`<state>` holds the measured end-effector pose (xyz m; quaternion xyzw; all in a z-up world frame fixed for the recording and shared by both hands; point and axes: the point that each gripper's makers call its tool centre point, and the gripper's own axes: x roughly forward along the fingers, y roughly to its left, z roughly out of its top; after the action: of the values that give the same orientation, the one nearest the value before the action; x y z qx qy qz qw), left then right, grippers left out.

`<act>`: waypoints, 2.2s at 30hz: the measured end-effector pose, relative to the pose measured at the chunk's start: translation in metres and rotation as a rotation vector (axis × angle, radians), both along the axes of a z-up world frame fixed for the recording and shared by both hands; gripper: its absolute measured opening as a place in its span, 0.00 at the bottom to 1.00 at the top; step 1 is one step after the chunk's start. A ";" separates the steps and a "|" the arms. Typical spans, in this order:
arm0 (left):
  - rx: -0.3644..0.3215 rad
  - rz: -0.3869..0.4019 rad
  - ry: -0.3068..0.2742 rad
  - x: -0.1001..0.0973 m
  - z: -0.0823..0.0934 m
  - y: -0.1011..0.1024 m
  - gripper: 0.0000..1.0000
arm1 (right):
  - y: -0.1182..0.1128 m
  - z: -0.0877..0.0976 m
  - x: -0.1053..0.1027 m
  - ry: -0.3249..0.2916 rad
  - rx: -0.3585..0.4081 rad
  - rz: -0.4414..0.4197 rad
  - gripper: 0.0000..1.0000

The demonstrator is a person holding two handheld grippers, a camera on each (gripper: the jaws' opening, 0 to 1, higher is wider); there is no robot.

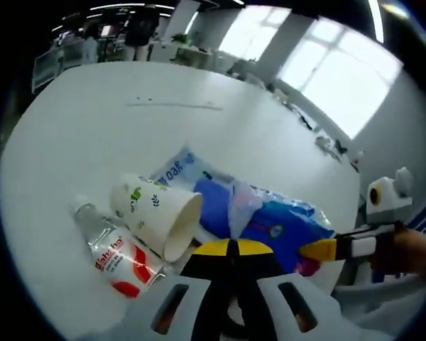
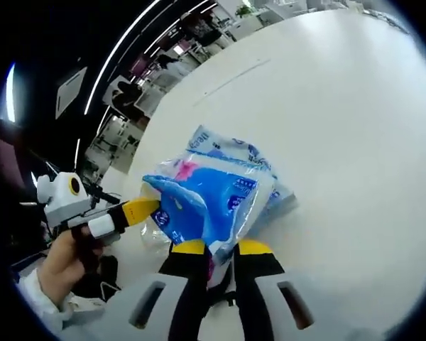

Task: Arrange the tabletop items into an orderly group along one side of the table until the central work area is clear of visible clutter.

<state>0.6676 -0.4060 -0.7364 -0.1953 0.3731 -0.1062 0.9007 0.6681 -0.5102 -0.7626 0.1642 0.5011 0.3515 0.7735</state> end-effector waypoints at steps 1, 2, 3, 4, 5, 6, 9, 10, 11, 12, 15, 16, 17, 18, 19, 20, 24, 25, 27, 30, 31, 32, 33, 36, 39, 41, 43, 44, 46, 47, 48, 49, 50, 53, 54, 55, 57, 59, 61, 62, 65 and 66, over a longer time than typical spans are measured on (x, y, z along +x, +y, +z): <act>0.005 -0.003 -0.007 0.000 0.004 0.000 0.00 | 0.000 0.005 0.001 -0.013 0.002 0.003 0.09; 0.006 -0.004 -0.009 -0.001 0.007 0.000 0.00 | 0.000 0.009 0.002 -0.023 0.003 0.006 0.09; 0.002 -0.003 -0.026 -0.001 0.013 0.000 0.00 | -0.001 0.015 0.003 -0.039 0.006 0.009 0.09; -0.019 0.007 -0.051 0.001 0.021 -0.001 0.00 | -0.001 0.019 0.005 -0.050 0.008 0.008 0.09; -0.034 0.018 -0.057 0.001 0.024 -0.001 0.00 | -0.002 0.025 0.006 -0.063 0.013 0.006 0.09; -0.045 0.024 -0.058 0.000 0.028 -0.001 0.00 | -0.002 0.029 0.007 -0.070 0.017 0.006 0.10; -0.042 0.026 -0.078 -0.002 0.043 -0.001 0.00 | -0.002 0.044 0.009 -0.105 0.028 0.010 0.10; -0.037 0.022 -0.086 -0.003 0.047 -0.001 0.00 | -0.002 0.049 0.010 -0.124 0.028 0.014 0.10; -0.034 0.018 -0.099 -0.004 0.053 -0.002 0.00 | -0.002 0.053 0.009 -0.133 0.028 0.017 0.10; -0.034 0.017 -0.107 -0.004 0.057 -0.002 0.00 | -0.003 0.058 0.009 -0.149 0.029 0.021 0.10; -0.040 0.021 -0.130 -0.007 0.068 -0.001 0.00 | -0.003 0.069 0.007 -0.166 0.044 0.019 0.10; -0.041 0.022 -0.135 -0.008 0.071 -0.001 0.00 | -0.003 0.071 0.007 -0.167 0.047 0.018 0.10; -0.042 0.022 -0.141 -0.011 0.074 -0.001 0.00 | -0.003 0.075 0.006 -0.171 0.053 0.017 0.10; -0.042 0.021 -0.144 -0.012 0.077 -0.001 0.00 | -0.003 0.077 0.005 -0.173 0.056 0.016 0.10; -0.043 0.018 -0.150 -0.014 0.080 -0.001 0.00 | -0.003 0.081 0.004 -0.178 0.059 0.017 0.10; -0.042 0.015 -0.154 -0.016 0.083 -0.001 0.00 | -0.003 0.084 0.004 -0.185 0.062 0.019 0.10; -0.046 0.019 -0.180 -0.021 0.094 0.000 0.00 | -0.001 0.095 0.003 -0.215 0.071 0.043 0.10; -0.052 0.023 -0.183 -0.021 0.096 -0.001 0.00 | -0.002 0.097 0.004 -0.218 0.071 0.043 0.10; -0.060 0.026 -0.191 -0.022 0.099 -0.004 0.00 | -0.005 0.107 0.007 -0.240 0.075 0.043 0.10; -0.069 0.018 -0.209 -0.022 0.107 -0.010 0.00 | -0.009 0.123 0.013 -0.288 0.078 0.052 0.10; -0.072 0.014 -0.214 -0.022 0.109 -0.011 0.00 | -0.010 0.125 0.015 -0.296 0.077 0.053 0.10; -0.073 0.009 -0.220 -0.021 0.112 -0.014 0.00 | -0.012 0.129 0.017 -0.305 0.076 0.055 0.10; -0.070 0.004 -0.224 -0.021 0.114 -0.015 0.00 | -0.013 0.131 0.018 -0.311 0.076 0.058 0.10; -0.062 0.004 -0.241 -0.017 0.124 -0.019 0.00 | -0.016 0.138 0.021 -0.320 0.083 0.060 0.10; -0.048 0.001 -0.249 -0.011 0.130 -0.023 0.00 | -0.019 0.143 0.026 -0.339 0.093 0.080 0.10; -0.036 0.004 -0.253 -0.007 0.133 -0.024 0.00 | -0.020 0.143 0.031 -0.336 0.105 0.085 0.10; -0.024 0.019 -0.256 -0.004 0.135 -0.025 0.00 | -0.020 0.143 0.037 -0.324 0.120 0.092 0.10; -0.025 0.033 -0.253 -0.003 0.136 -0.025 0.00 | -0.020 0.143 0.038 -0.310 0.125 0.097 0.10; -0.022 0.053 -0.247 -0.002 0.136 -0.028 0.00 | -0.019 0.145 0.040 -0.311 0.122 0.116 0.09; -0.014 0.058 -0.243 -0.001 0.135 -0.028 0.00 | -0.019 0.146 0.042 -0.323 0.117 0.143 0.09; -0.007 0.062 -0.234 0.001 0.133 -0.028 0.00 | -0.019 0.147 0.045 -0.335 0.117 0.167 0.09; -0.007 0.067 -0.226 0.002 0.132 -0.028 0.00 | -0.019 0.148 0.047 -0.341 0.120 0.176 0.09; -0.017 0.083 -0.219 0.003 0.132 -0.029 0.00 | -0.019 0.149 0.050 -0.341 0.124 0.182 0.09; -0.018 0.101 -0.218 0.006 0.134 -0.031 0.00 | -0.019 0.147 0.058 -0.317 0.143 0.185 0.09; -0.007 0.102 -0.214 0.008 0.133 -0.032 0.00 | -0.019 0.146 0.060 -0.315 0.144 0.192 0.09; -0.005 0.101 -0.212 0.008 0.133 -0.033 0.00 | -0.020 0.144 0.062 -0.315 0.141 0.204 0.09; 0.000 0.103 -0.206 0.011 0.132 -0.035 0.00 | -0.021 0.142 0.066 -0.313 0.141 0.212 0.09; 0.005 0.102 -0.201 0.015 0.131 -0.037 0.00 | -0.023 0.142 0.071 -0.312 0.147 0.214 0.09; 0.007 0.102 -0.197 0.018 0.131 -0.040 0.00 | -0.025 0.142 0.075 -0.309 0.152 0.212 0.09; 0.007 0.101 -0.196 0.020 0.131 -0.041 0.00 | -0.027 0.142 0.077 -0.311 0.152 0.213 0.09; 0.014 0.090 -0.186 0.026 0.128 -0.048 0.00 | -0.033 0.140 0.084 -0.313 0.148 0.216 0.09; 0.013 0.090 -0.184 0.028 0.127 -0.050 0.00 | -0.036 0.139 0.087 -0.311 0.148 0.217 0.10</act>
<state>0.6953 -0.4562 -0.6094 -0.1953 0.2806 -0.0807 0.9363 0.7552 -0.5460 -0.6233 0.1094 0.3633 0.4897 0.7850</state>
